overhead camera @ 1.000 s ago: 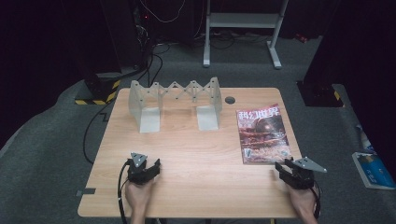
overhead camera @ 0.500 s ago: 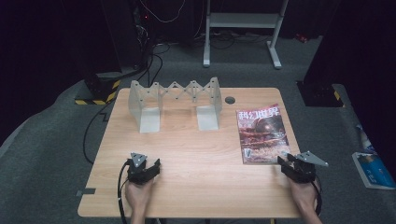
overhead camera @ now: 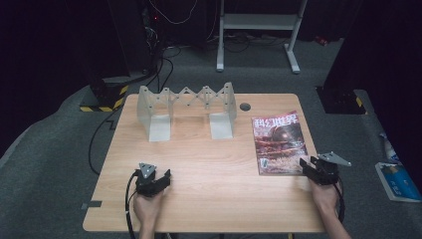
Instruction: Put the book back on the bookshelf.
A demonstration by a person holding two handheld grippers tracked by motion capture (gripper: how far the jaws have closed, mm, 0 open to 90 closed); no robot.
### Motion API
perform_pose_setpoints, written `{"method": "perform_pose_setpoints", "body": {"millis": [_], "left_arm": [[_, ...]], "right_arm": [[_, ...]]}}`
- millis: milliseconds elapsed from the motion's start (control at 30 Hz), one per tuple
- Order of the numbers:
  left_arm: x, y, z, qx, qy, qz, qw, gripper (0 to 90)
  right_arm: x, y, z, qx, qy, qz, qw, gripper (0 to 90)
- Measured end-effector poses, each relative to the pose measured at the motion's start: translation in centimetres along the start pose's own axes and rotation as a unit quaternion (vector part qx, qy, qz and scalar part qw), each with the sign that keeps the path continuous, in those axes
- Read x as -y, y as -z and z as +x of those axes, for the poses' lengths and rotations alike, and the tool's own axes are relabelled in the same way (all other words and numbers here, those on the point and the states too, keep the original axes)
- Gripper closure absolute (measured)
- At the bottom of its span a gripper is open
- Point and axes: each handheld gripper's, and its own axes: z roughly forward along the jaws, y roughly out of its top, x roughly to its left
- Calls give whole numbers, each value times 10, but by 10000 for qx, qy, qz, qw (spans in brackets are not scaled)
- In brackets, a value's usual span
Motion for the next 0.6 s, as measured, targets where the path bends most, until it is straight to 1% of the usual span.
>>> {"method": "perform_pose_setpoints", "body": {"millis": [67,133,200,267,333,400,500,533,567,600], "left_arm": [[0,0,0,-6,-7,-1,10000,363],[0,0,-1,-10,-33,2,10000,363],[0,0,0,-8,-27,0,10000,362],[0,0,0,-4,-21,-5,10000,363],[0,0,0,-3,-11,-7,10000,363],[0,0,0,-5,-12,-7,10000,362],[0,0,-1,-1,-3,-10,10000,363],[0,0,0,-2,-9,-11,10000,362],[0,0,-1,-1,-2,-10,10000,362],[0,0,-1,-1,-1,-10,10000,362]], "right_arm": [[1,-4,-2,-3,-91,106,9999,502],[2,-9,-6,50,-183,202,9996,498],[2,-10,-6,46,-214,213,9995,495],[2,-12,-8,7,-343,193,9992,491],[2,-12,-9,1,-363,193,9992,490],[2,-15,-11,-67,-495,204,9985,481],[2,-15,-12,-114,-564,256,9980,478],[1,-16,-13,-149,-588,288,9977,477],[-1,-18,-13,-234,-583,337,9975,477],[-1,-18,-13,-234,-583,337,9975,477]]}}
